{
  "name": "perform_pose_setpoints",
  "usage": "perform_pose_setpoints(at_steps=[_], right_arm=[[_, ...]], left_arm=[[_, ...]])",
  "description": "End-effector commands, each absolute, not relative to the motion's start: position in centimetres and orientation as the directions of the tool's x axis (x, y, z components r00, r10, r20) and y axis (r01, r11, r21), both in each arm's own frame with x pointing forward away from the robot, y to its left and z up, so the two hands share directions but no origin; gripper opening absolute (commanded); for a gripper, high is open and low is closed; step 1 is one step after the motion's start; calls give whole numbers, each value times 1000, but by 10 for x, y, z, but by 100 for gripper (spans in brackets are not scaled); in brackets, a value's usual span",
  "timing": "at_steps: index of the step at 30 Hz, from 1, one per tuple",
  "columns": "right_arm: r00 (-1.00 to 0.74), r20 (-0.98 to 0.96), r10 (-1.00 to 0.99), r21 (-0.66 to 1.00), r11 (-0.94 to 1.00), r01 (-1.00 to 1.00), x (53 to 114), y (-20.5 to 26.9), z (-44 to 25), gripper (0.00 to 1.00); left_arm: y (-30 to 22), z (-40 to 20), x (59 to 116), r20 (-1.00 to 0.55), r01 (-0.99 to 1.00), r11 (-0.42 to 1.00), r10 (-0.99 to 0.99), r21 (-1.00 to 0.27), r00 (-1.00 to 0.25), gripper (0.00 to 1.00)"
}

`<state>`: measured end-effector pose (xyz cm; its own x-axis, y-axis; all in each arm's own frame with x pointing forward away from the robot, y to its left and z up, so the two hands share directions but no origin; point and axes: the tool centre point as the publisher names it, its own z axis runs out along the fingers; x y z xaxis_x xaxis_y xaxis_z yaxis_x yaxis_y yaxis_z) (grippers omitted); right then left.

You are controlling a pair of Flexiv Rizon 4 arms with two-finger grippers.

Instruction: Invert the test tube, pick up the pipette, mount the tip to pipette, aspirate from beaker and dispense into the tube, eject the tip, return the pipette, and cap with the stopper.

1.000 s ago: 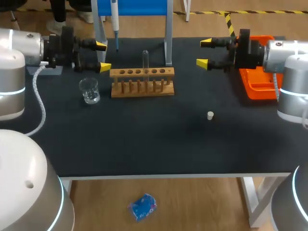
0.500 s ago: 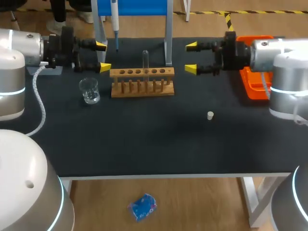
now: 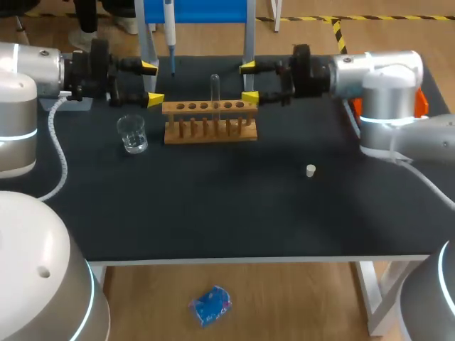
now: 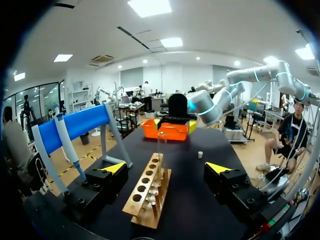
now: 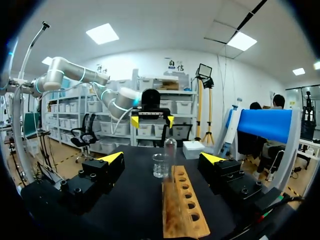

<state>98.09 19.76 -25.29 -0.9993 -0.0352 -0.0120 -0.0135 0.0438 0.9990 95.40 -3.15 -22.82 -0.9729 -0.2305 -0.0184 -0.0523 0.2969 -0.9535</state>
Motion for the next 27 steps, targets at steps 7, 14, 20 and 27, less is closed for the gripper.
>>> perform_pose_setpoints(at_steps=[7,14,20,27], right_arm=[[-986,14,-163,999,33,8,1005,232,-269,100],[-986,22,-163,1000,-7,24,1004,251,-274,100],[-983,26,-181,1000,-13,28,995,261,-280,100],[-981,27,-190,1000,-10,29,992,269,-282,100]], left_arm=[[-31,-228,953,-19,-52,298,-232,-953,-973,100],[-31,-228,953,-19,-52,298,-232,-953,-973,100],[-31,-228,953,-19,-52,298,-232,-953,-973,100],[-31,-228,953,-19,-52,298,-232,-953,-973,100]])
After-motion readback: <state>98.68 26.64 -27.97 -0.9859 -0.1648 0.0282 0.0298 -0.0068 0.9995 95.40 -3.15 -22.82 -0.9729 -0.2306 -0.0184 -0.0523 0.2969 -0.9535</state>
